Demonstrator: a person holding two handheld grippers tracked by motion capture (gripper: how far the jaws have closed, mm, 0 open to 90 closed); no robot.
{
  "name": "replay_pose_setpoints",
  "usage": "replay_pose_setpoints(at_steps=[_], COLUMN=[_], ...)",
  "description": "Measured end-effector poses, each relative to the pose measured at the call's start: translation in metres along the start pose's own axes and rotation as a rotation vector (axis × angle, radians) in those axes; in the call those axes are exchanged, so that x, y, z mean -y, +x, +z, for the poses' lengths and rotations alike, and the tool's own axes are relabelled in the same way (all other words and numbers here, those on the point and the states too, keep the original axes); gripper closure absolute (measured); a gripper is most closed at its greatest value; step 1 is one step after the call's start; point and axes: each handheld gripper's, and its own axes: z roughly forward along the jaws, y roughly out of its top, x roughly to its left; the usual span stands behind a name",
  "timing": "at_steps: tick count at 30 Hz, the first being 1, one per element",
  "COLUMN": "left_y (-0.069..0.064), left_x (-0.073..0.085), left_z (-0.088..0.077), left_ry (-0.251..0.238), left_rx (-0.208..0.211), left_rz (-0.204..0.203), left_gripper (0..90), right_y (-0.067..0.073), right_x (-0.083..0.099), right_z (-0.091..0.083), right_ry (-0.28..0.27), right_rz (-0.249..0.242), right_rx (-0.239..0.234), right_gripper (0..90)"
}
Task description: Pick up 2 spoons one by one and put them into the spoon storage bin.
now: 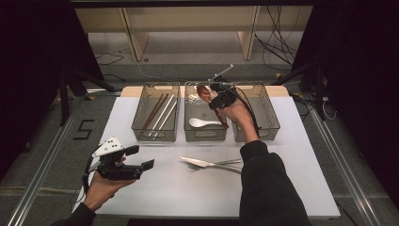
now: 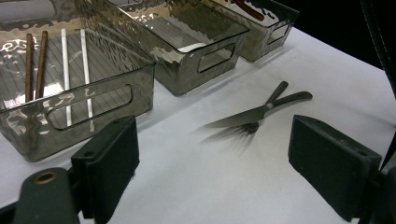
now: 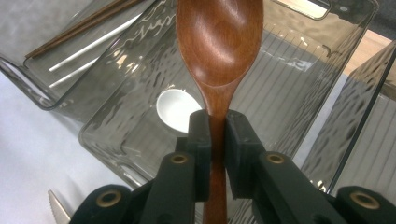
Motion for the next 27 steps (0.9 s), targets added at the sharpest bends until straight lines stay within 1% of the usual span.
replay_pose_setpoints(at_steps=[1,2,8,11,12,13,17,20,21,23,25,27], left_y=[0.000,0.000,0.000,-0.001,-0.001,-0.001,-0.001,-0.001,-0.001,-0.001,-0.001,-0.001], left_x=[0.000,0.000,0.000,0.000,0.000,0.000,0.000,0.000,0.000,0.000,0.000,0.000], left_z=[0.000,0.000,0.000,0.001,0.000,0.001,0.000,0.000,0.000,0.000,0.000,0.000], left_ry=[0.001,0.001,-0.002,-0.002,0.001,-0.002,-0.004,-0.002,-0.002,-0.002,-0.002,0.000], left_rx=[0.000,-0.001,-0.001,0.000,0.001,0.001,0.001,0.000,0.000,0.001,0.000,0.000], left_rz=[0.000,0.000,0.001,-0.001,0.004,0.000,0.006,0.005,0.004,0.006,0.005,0.006], left_gripper=[15.7,15.7,15.7,15.7,15.7,15.7,15.7,15.7,15.7,15.7,15.7,15.7], right_y=[0.000,0.000,0.001,0.001,0.001,0.001,0.001,0.002,0.001,0.001,0.002,0.003], right_x=[-0.001,-0.001,-0.006,-0.009,-0.010,-0.010,-0.011,-0.011,-0.011,-0.012,-0.012,-0.011], right_z=[0.001,0.002,0.008,0.010,0.011,0.012,0.018,0.021,0.022,0.024,0.024,0.023], right_ry=[0.000,-0.004,0.009,0.008,0.010,0.011,0.025,0.023,0.019,0.010,0.013,0.014], right_rz=[0.006,-0.003,0.000,0.005,0.001,0.001,0.003,-0.003,-0.003,0.012,0.017,0.013], right_rx=[-0.002,0.000,0.008,0.013,0.014,0.015,0.021,0.030,0.028,0.028,0.026,0.024], right_gripper=[82.1,82.1,82.0,81.9,81.8,81.7,81.4,80.6,78.4,70.6,65.0,61.9])
